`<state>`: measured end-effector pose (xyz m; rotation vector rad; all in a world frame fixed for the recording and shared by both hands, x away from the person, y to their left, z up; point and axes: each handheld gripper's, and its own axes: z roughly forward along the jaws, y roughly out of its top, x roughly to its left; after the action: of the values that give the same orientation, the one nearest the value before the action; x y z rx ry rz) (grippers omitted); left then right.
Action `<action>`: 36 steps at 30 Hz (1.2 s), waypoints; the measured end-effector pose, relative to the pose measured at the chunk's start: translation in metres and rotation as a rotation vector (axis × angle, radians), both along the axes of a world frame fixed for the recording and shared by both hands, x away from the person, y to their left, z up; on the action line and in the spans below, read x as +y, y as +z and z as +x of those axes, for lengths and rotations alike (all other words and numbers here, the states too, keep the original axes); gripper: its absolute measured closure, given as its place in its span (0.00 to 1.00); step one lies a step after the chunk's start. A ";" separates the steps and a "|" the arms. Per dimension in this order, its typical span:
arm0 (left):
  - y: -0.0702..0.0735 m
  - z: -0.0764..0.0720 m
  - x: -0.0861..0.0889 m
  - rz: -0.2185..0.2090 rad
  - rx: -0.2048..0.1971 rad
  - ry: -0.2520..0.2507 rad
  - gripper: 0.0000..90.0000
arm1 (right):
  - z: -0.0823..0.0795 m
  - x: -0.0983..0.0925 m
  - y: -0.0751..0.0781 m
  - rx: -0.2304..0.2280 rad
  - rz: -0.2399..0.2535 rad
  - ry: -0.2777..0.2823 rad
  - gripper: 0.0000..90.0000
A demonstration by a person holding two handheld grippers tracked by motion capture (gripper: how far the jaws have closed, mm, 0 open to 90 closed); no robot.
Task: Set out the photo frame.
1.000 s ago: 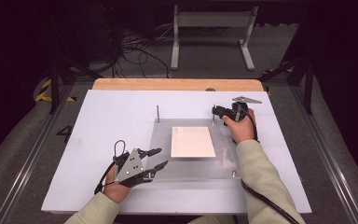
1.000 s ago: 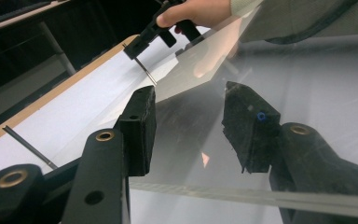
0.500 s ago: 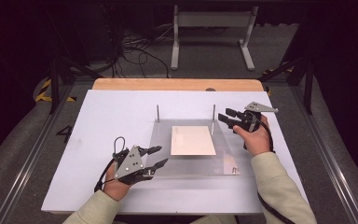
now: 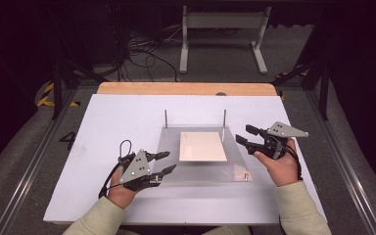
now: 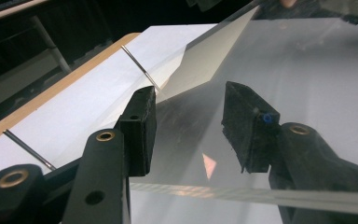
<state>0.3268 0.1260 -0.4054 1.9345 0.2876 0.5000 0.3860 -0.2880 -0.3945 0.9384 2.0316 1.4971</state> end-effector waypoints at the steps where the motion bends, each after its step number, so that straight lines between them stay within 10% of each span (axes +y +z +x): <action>1: 0.000 0.000 0.000 0.000 0.000 0.000 0.60 | -0.004 -0.001 0.001 -0.004 -0.003 0.000 0.44; 20: 0.007 0.006 0.005 -0.022 0.021 -0.027 0.60 | -0.049 -0.015 -0.008 -0.029 -0.155 0.099 0.37; 29: 0.007 0.007 0.005 -0.032 0.025 -0.033 0.59 | -0.061 0.007 0.002 -0.170 -0.159 0.207 0.30; 36: 0.007 0.007 0.005 -0.040 0.027 -0.033 0.59 | -0.063 0.018 0.002 -0.238 -0.192 0.270 0.49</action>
<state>0.3333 0.1306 -0.3988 1.9051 0.2806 0.4443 0.3233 -0.2698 -0.3930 0.4021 2.1387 1.4337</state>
